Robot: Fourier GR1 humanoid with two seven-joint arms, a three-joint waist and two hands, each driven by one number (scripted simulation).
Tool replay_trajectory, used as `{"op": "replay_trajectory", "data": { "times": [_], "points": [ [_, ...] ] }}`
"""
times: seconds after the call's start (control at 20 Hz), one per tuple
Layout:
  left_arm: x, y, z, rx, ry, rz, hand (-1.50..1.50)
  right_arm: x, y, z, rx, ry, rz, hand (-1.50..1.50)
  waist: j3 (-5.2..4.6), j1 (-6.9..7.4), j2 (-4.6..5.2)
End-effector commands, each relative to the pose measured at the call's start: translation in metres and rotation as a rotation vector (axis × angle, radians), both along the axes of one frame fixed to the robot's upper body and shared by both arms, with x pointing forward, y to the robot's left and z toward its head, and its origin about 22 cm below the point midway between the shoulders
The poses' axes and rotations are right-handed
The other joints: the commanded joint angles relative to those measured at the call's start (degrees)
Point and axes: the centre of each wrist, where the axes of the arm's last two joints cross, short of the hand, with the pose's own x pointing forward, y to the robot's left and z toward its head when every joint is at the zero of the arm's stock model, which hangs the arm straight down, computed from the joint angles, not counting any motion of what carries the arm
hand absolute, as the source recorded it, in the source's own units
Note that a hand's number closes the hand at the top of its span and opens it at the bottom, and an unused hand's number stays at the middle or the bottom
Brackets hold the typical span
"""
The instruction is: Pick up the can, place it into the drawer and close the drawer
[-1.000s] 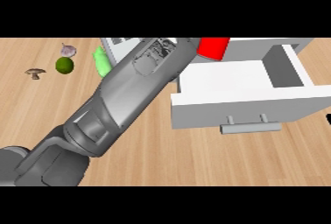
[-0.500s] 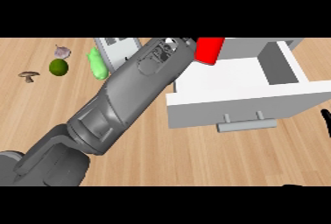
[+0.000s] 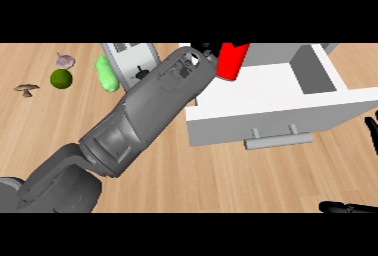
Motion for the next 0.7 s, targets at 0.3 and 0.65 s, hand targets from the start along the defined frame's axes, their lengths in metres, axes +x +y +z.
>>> {"op": "replay_trajectory", "data": {
  "times": [0.3, 0.65],
  "points": [
    [0.003, 0.006, -0.016, 0.046, -0.004, 0.070, -1.50, -0.004, 0.013, 0.000, -0.015, -0.003, 0.023, -1.50, 0.01, -0.77, 0.10],
    [0.005, 0.011, -0.023, 0.018, -0.003, 0.128, -1.50, -0.004, 0.016, 0.004, -0.025, -0.006, 0.024, -1.50, -0.02, -0.99, 0.36]
  ]
}}
